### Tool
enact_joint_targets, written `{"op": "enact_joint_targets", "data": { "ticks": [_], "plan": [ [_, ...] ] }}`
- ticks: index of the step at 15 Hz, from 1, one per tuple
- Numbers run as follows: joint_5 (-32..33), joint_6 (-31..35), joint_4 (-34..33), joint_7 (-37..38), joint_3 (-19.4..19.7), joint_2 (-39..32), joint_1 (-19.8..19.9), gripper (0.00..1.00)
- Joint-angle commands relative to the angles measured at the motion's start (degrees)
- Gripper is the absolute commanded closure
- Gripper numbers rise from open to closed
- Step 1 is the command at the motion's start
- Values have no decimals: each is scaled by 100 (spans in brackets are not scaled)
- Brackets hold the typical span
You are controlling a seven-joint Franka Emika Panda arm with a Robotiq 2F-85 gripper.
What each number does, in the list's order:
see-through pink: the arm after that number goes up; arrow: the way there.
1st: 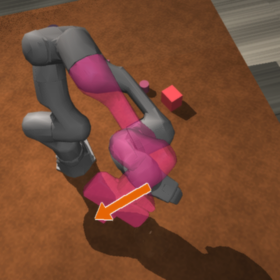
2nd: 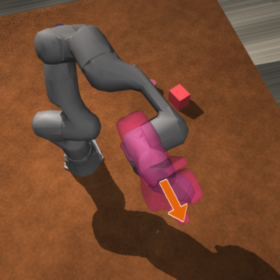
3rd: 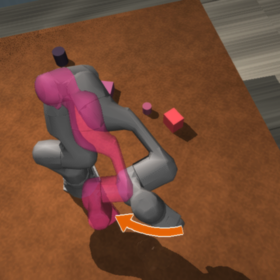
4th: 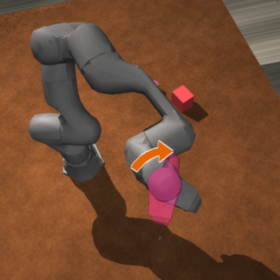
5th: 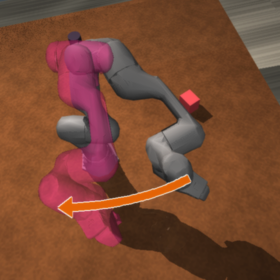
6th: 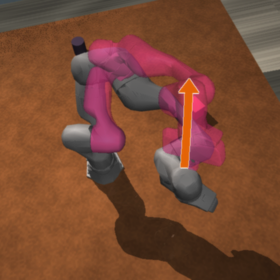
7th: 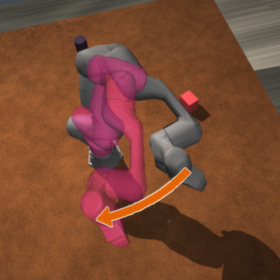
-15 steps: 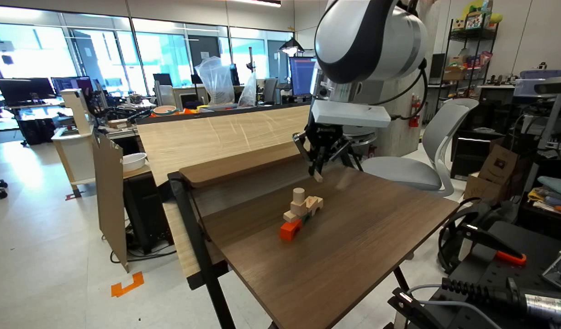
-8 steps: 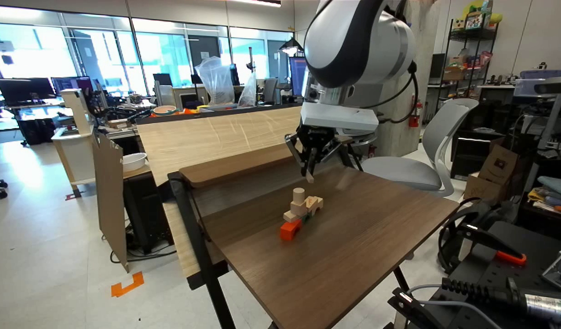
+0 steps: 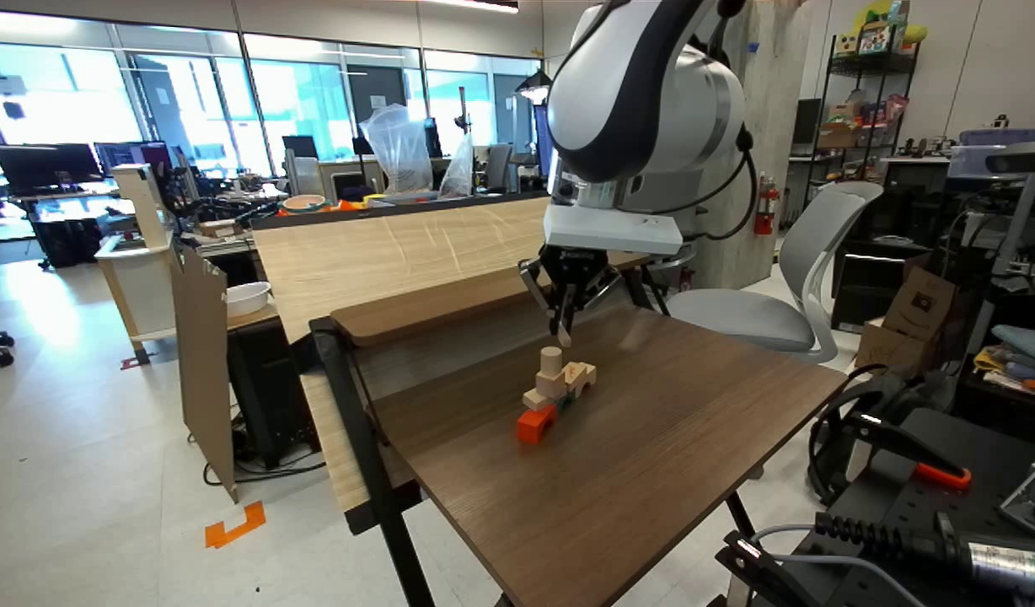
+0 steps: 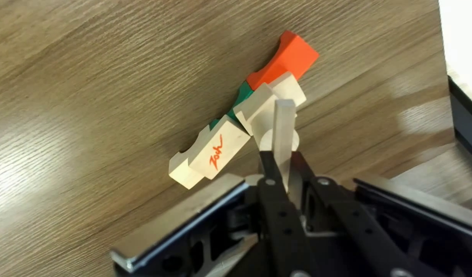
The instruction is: Put the stick block on the tower
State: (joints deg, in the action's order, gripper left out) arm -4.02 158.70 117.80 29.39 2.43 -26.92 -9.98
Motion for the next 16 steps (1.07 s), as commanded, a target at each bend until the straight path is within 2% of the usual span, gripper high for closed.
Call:
{"op": "enact_joint_targets", "data": {
  "ticks": [1, 16],
  "plan": [
    [-54, -228, -343, 139, 115, -218, -146, 97],
    [-5, -385, -654, 273, 233, -514, -269, 97]
  ]
}}
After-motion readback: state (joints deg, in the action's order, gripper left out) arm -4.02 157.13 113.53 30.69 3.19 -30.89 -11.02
